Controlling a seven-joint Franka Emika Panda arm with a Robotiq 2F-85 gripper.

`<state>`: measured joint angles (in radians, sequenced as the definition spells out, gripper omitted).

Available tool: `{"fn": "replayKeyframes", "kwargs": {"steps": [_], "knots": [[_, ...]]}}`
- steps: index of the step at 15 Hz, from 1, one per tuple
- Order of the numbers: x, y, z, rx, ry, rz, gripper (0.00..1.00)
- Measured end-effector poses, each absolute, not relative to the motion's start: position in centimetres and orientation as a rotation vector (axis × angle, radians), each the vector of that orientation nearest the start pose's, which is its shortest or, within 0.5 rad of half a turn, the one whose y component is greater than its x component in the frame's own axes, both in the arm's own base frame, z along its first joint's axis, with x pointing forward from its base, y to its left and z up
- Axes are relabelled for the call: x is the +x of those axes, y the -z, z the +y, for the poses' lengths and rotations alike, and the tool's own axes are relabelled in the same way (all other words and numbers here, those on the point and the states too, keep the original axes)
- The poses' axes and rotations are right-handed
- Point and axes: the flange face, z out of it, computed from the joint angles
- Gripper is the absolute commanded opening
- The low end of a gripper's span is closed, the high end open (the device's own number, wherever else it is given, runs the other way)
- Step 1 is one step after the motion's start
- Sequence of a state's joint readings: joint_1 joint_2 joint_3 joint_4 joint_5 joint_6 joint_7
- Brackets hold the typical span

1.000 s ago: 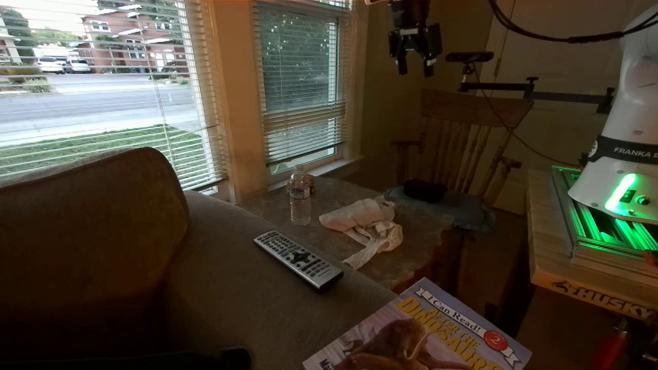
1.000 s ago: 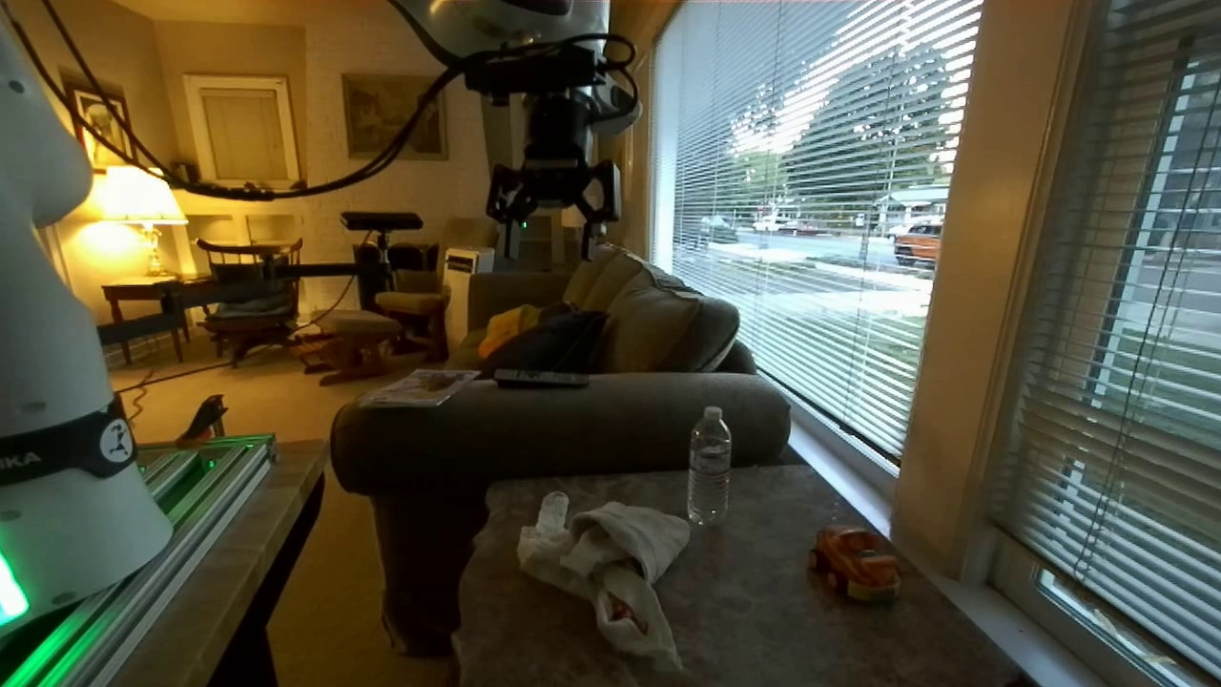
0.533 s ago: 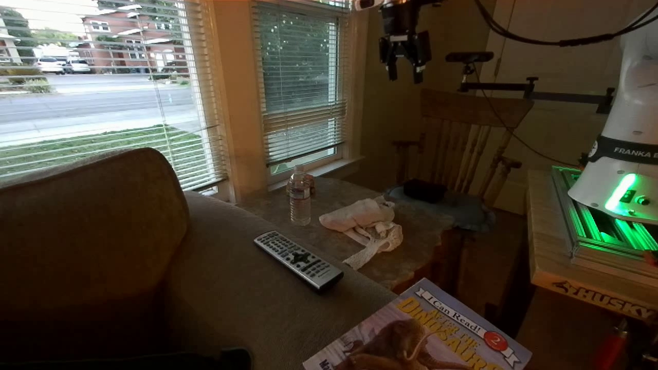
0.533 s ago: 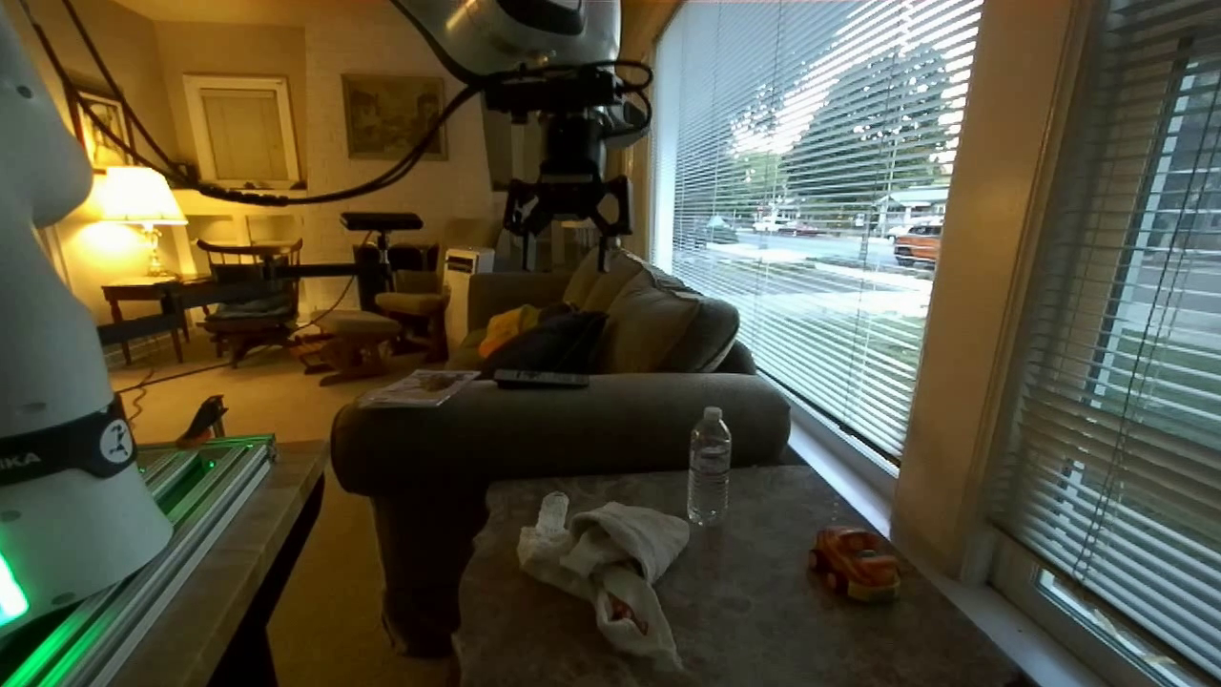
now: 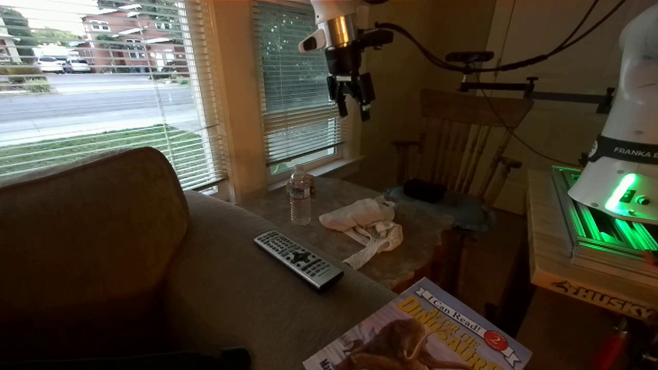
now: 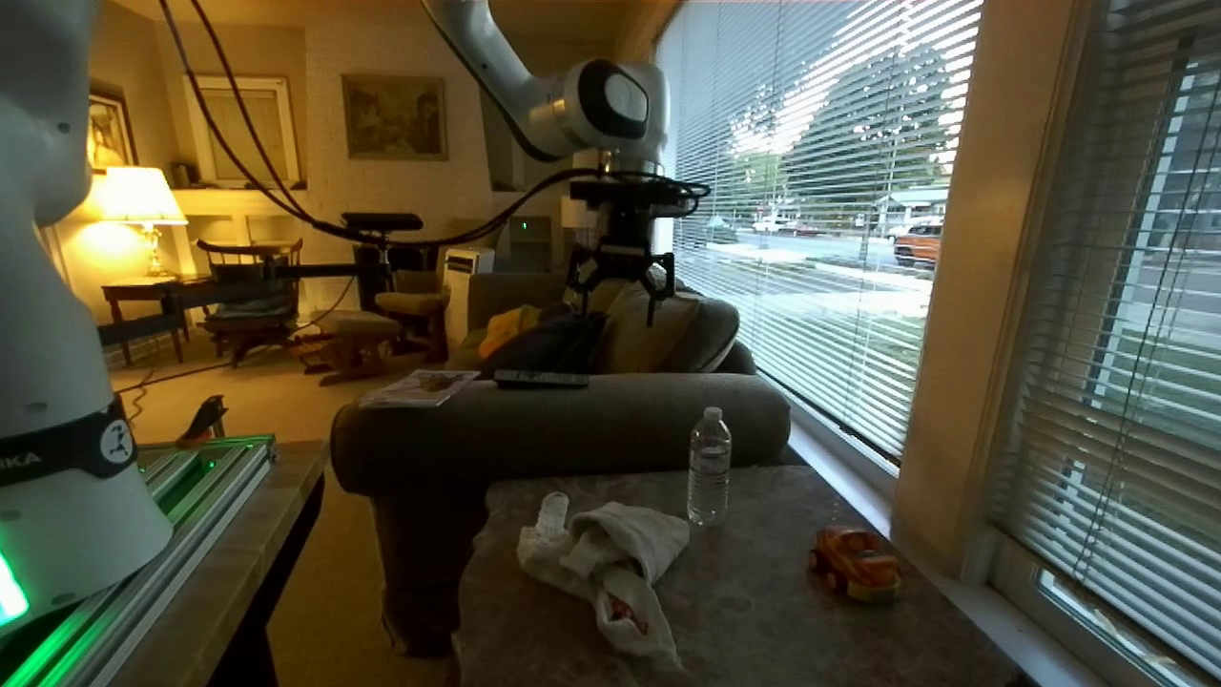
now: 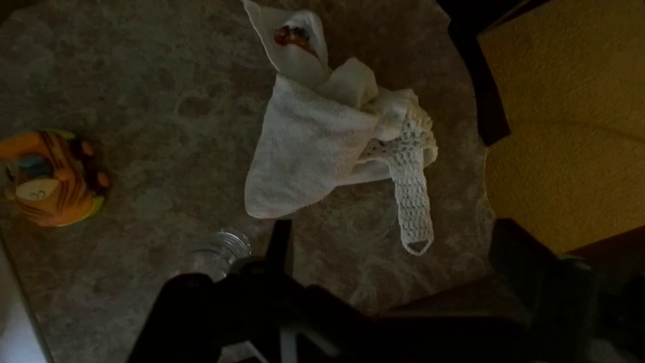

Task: Put the grey remote control on the table.

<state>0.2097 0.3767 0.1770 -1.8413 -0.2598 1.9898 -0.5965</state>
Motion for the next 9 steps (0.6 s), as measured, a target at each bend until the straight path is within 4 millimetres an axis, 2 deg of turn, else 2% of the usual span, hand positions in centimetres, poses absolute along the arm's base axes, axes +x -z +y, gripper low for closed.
{"fn": "replayKeyframes", "kwargs": {"steps": [4,9], "knots": [[60.1,-29.2,23.4,-2.735,-0.386,-1.725,1.0],[61.6,-28.5,26.5,-2.72,-0.4,-1.718,1.0]]}}
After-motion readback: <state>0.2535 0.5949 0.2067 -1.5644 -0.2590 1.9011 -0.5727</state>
